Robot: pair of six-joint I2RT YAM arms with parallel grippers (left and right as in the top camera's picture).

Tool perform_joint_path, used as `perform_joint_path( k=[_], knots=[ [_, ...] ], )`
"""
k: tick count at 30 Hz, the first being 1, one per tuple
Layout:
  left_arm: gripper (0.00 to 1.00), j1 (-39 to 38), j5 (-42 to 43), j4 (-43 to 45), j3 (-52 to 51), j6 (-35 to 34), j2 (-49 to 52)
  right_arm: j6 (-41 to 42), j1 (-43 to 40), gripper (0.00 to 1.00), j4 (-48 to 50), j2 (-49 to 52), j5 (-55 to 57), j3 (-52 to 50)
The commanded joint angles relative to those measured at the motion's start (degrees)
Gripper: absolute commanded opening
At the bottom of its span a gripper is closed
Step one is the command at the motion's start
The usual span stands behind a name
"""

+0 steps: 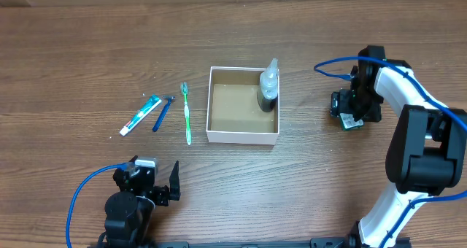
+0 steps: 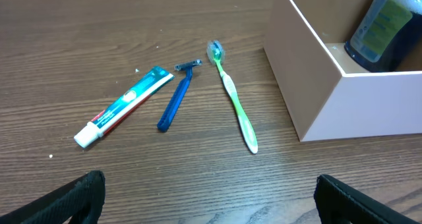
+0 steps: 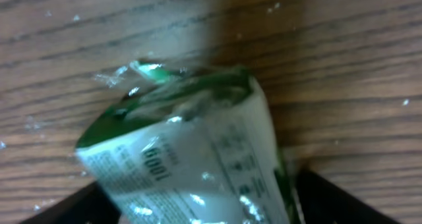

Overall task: Pack container
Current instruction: 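Move the right gripper to the green soap box and grasp it, then lower the soap box into the box with the right gripper and release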

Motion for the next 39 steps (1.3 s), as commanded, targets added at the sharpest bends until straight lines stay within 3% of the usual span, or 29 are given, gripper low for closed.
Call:
perform_joint_path(
  k=[1, 9, 15, 19, 26, 32, 39],
  knots=[
    [1.0, 0.3, 0.8, 0.0, -0.3, 0.2, -0.6, 5.9, 0.1, 0.76, -0.7, 0.6, 1.3, -1.8],
    [1.0, 0.3, 0.8, 0.0, -0.3, 0.2, -0.6, 10.4, 0.1, 0.56, -8.1, -3.3, -3.2, 0.6],
    [1.0, 0.3, 0.8, 0.0, -0.3, 0.2, -0.6, 10.4, 3.1, 0.52, -11.2, -16.3, -6.1, 2.1],
    [1.0, 0.3, 0.8, 0.0, -0.3, 0.2, -0.6, 11.6, 9.2, 0.49, -11.1, -27.7, -6.0, 2.1],
    [1.0, 0.3, 0.8, 0.0, -0.3, 0.2, -0.6, 13.5, 29.2, 0.48, -5.1, -39.6, -6.0, 2.1],
    [1.0, 0.3, 0.8, 0.0, -0.3, 0.2, -0.6, 16.0, 44.2, 0.48, 3.6, -33.6, 0.3, 1.8],
    [1.0, 0.3, 0.8, 0.0, -0.3, 0.2, -0.6, 15.0, 42.2, 0.48, 5.1, -20.0, 6.5, 1.8]
  ],
)
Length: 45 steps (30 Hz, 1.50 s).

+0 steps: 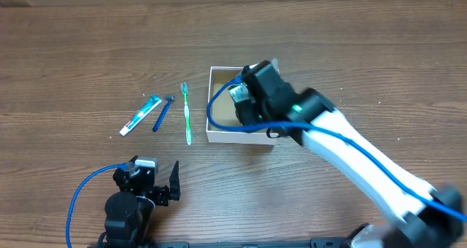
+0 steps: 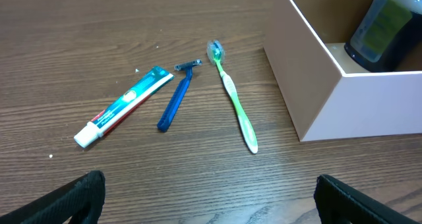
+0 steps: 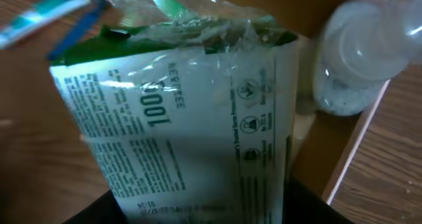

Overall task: Pack container
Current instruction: 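Lower the soap box into the box with the right gripper and release, then reach the left gripper to the toothpaste tube and grasp it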

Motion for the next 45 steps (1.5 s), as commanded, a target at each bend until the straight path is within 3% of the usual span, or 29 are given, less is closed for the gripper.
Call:
perform_joint_path(
  k=[1, 5, 13, 17, 22, 29, 33, 37, 41, 45],
  knots=[
    [1.0, 0.3, 0.8, 0.0, -0.3, 0.2, -0.6, -1.4, -2.7, 0.48, 1.5, 4.6, 4.4, 0.8],
    [1.0, 0.3, 0.8, 0.0, -0.3, 0.2, -0.6, -4.0, -3.4, 0.67, 2.3, 6.7, 6.1, 0.8],
    [1.0, 0.3, 0.8, 0.0, -0.3, 0.2, -0.6, -4.2, -1.1, 0.76, -1.3, 1.3, 3.9, 1.0],
    [1.0, 0.3, 0.8, 0.0, -0.3, 0.2, -0.6, 3.7, -2.5, 0.85, -5.1, -5.4, 3.9, 1.0],
    [1.0, 0.3, 0.2, 3.0, -0.3, 0.6, -0.6, 10.6, -13.5, 0.99, -9.4, -10.6, 1.4, 1.0],
    [1.0, 0.3, 13.3, 4.6, -0.3, -5.8, -0.6, 11.7, -34.7, 1.0, -9.5, -10.6, -11.8, 1.0],
    [1.0, 0.3, 8.8, 3.5, 3.4, -10.9, 0.8, 11.8, -43.2, 1.0, -9.5, -10.6, -13.2, 1.0],
    [1.0, 0.3, 3.2, 1.6, 11.6, -11.8, 8.3, 11.8, -46.5, 1.0, -9.5, -10.6, -13.2, 1.0],
    [1.0, 0.3, -8.4, -3.3, 24.9, -9.6, 24.4, 11.8, -47.2, 1.0, -9.4, -10.6, -13.0, 1.0],
    [1.0, 0.8, -10.8, -5.2, 36.9, -4.6, 43.1, 11.8, -47.2, 1.0, -9.4, -10.6, -13.0, 1.0]
  ],
)
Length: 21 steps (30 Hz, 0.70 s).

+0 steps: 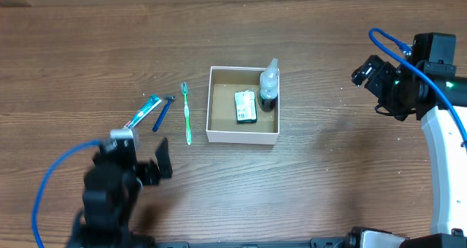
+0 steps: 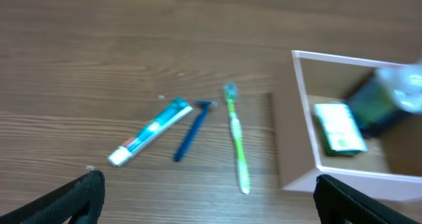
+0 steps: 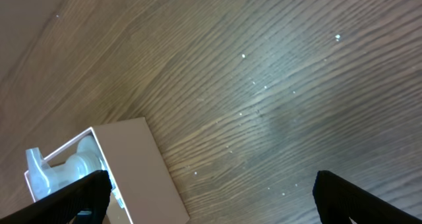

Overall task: Pack container
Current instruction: 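Reach the left gripper to the toothpaste tube and grasp it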

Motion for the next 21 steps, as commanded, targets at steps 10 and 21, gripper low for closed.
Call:
perform_joint_path(
  k=[10, 21],
  knots=[
    [1.0, 7.8, -5.8, -2.8, 22.1, 11.2, 42.1, 0.4, -0.1, 1.0, 0.3, -0.1, -0.5, 1.0],
    [1.0, 16.0, -1.5, 4.4, 22.1, 20.5, 60.0, 0.4, -0.1, 1.0, 0.3, -0.1, -0.5, 1.0]
  ],
)
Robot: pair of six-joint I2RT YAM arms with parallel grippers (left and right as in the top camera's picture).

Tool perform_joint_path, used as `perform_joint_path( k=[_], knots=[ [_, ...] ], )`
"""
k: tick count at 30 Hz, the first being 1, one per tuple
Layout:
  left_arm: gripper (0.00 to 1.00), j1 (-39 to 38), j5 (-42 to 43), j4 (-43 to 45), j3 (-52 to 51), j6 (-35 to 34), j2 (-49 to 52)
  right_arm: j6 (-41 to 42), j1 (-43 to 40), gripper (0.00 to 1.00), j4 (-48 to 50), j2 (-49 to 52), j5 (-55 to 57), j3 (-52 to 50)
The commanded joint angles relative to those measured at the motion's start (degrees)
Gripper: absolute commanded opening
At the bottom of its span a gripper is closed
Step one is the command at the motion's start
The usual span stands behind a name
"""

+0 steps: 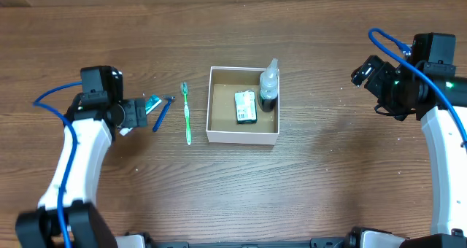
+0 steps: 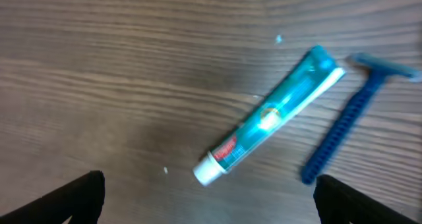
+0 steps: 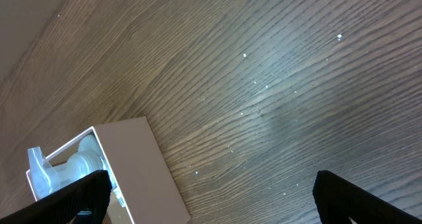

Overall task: Pack container
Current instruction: 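Reach the left gripper to the toothpaste tube and grasp it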

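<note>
The white box point(image 1: 243, 137) holds a green packet point(image 1: 246, 106) and a clear-capped dark bottle point(image 1: 269, 84). Left of it on the table lie a green toothbrush point(image 1: 187, 113), a blue razor point(image 1: 161, 113) and a teal toothpaste tube point(image 2: 270, 115). My left gripper point(image 1: 135, 114) hangs open just over the tube's capped end, its fingertips point(image 2: 72, 197) wide apart, with nothing between them. Far right of the box, my right gripper point(image 1: 363, 71) is open and empty. Its view catches the box corner point(image 3: 145, 165) and the bottle point(image 3: 66, 165).
The razor point(image 2: 349, 122) lies close beside the tube, its head level with the tube's far end. The toothbrush lies between the razor and the box's left wall. Bare wooden table surrounds everything.
My left arm has moved from the front-left of the table to the toothpaste tube, and its open gripper now hangs right over it. The right arm has not moved.
My right gripper was shut on the green packet on the table at the right. Then it held the packet over the box. Later the packet lay in the box and the right gripper was back at the right, open. Now my left gripper is over the toothpaste.
</note>
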Motion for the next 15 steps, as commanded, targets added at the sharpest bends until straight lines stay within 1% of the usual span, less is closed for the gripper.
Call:
perform_joint_path(
  k=[1, 3, 6, 11, 13, 14, 15],
  knots=[
    [1.0, 0.8, 4.6, 3.2, 1.4, 9.5, 5.4, 0.4, -0.1, 1.0, 0.2, -0.1, -0.3, 1.0],
    [1.0, 0.8, 6.5, 5.2, 1.4, 13.7, 8.2, 0.4, -0.1, 1.0, 0.2, -0.1, -0.3, 1.0],
    [0.98, 0.7, 6.6, 7.3, 1.4, 17.2, 12.1, 0.4, -0.1, 1.0, 0.2, -0.1, -0.3, 1.0],
    [0.91, 0.7, 8.5, 10.2, 1.4, 17.8, 16.9, 0.4, -0.1, 1.0, 0.2, -0.1, -0.3, 1.0],
    [0.83, 0.7, 9.0, 10.6, 1.4, 18.0, 18.7, 0.4, -0.1, 1.0, 0.2, -0.1, -0.3, 1.0],
    [0.77, 0.7, 9.0, 10.8, 1.4, 18.0, 19.4, 0.4, -0.1, 1.0, 0.2, -0.1, -0.3, 1.0],
    [0.68, 0.7, 9.0, 10.8, 1.4, 17.7, 19.7, 0.4, -0.1, 1.0, 0.2, -0.1, -0.3, 1.0]
  ],
)
